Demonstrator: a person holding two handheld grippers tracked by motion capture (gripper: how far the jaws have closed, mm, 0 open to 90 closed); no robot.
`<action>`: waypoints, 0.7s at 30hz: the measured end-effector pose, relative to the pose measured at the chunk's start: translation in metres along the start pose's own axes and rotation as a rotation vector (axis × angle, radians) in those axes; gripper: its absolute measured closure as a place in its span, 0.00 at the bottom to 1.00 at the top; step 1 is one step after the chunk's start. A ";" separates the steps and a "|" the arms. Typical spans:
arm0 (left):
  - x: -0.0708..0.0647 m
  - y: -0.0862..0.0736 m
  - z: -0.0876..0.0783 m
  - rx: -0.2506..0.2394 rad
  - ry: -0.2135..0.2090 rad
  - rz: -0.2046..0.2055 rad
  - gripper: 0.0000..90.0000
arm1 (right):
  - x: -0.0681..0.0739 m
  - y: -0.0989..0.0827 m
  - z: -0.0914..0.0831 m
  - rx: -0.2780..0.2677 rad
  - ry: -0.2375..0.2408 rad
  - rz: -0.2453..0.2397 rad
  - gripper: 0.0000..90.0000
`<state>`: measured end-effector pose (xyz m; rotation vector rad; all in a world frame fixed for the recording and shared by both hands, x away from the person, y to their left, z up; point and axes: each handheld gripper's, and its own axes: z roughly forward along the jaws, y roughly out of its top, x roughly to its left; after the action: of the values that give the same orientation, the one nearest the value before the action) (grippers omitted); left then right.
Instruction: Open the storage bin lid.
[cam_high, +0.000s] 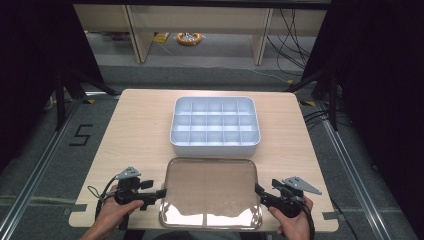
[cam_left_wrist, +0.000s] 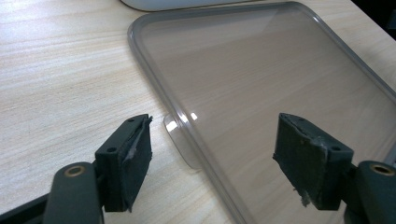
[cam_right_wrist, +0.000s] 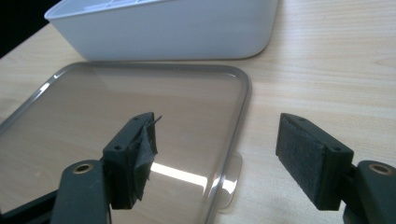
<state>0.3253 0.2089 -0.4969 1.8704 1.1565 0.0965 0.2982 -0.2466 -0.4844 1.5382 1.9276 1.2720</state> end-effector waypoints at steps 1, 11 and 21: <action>0.000 0.000 -0.001 0.004 -0.005 0.012 0.29 | 0.001 0.000 -0.001 0.006 -0.003 -0.006 0.33; -0.002 -0.004 -0.005 -0.011 -0.017 0.023 0.25 | 0.000 -0.005 -0.009 0.011 0.002 -0.023 0.33; -0.004 -0.008 -0.012 -0.010 -0.033 0.047 0.23 | -0.002 -0.012 -0.018 -0.002 -0.002 -0.022 0.32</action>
<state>0.3118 0.2154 -0.4942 1.8841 1.0886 0.0968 0.2788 -0.2556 -0.4851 1.5126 1.9363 1.2628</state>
